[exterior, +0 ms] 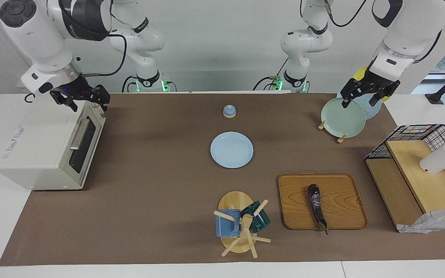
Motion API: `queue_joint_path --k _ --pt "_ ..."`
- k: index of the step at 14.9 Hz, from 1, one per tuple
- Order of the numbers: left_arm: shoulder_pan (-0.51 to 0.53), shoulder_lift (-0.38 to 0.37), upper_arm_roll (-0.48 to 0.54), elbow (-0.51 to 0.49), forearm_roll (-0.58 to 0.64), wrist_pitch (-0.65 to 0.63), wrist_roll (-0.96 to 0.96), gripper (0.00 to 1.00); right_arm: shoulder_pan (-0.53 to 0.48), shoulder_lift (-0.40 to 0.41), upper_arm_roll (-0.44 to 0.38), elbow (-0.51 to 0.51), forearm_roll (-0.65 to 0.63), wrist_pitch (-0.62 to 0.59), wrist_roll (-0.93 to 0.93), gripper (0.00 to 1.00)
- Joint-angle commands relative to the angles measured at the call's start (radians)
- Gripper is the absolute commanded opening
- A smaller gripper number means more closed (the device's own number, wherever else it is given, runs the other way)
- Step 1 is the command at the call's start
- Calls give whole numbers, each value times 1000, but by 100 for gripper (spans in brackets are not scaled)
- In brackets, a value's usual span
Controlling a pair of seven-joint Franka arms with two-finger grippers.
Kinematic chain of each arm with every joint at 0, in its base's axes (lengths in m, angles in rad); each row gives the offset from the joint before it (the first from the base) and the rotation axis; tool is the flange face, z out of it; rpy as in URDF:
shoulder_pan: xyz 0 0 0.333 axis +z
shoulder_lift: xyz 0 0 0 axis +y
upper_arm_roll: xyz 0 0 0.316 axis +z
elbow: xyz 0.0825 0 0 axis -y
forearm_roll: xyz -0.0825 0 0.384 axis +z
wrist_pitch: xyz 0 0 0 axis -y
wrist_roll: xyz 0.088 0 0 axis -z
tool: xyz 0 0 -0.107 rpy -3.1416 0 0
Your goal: Put eggplant into oven
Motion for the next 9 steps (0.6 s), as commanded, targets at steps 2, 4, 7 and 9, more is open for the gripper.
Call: queue_joint_path --k 2,4,7,9 --pt "-6 85 -7 24 -14 40 -18 100 -6 -13 -2 -12 28 7 3 100" --pt "-9 147 -13 49 -12 42 -18 100 -6 -13 -2 -12 27 7 3 100" --pt "-32 243 -16 107 -8 52 -15 100 -6 -13 -2 -12 28 7 3 100" --pt "-42 285 -15 109 -8 106 -13 100 -6 -13 -2 -12 28 6 3 100"
